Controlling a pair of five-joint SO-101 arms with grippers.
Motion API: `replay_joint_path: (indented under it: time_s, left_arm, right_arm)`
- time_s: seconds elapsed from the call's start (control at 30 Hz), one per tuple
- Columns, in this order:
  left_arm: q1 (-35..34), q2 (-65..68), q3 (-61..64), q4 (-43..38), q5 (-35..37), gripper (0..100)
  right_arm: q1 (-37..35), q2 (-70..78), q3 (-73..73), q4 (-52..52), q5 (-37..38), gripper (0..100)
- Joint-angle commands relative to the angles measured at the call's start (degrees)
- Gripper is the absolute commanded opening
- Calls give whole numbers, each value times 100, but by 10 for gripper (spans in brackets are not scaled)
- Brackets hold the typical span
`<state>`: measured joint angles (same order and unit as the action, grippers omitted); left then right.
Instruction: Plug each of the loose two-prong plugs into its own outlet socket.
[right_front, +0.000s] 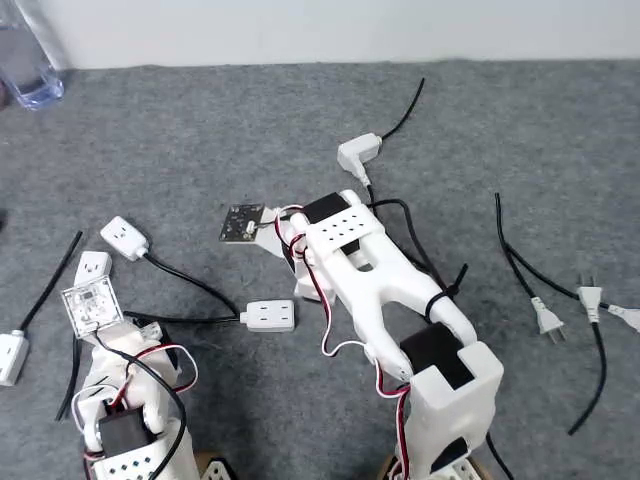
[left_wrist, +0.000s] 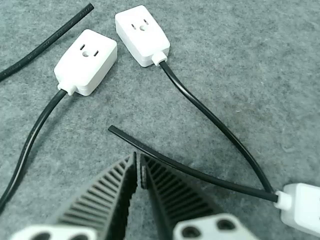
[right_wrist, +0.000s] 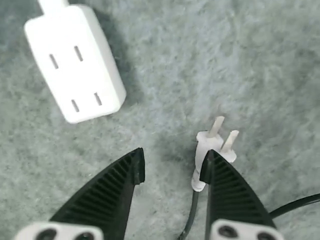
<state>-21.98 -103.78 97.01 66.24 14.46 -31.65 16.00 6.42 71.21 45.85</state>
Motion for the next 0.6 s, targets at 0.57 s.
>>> replay_joint_path:
  time_s: [0.57]
  left_arm:
    - [18, -70, -66, 9, -35, 14]
  right_arm:
    - [593, 22, -114, -356, 589, 186]
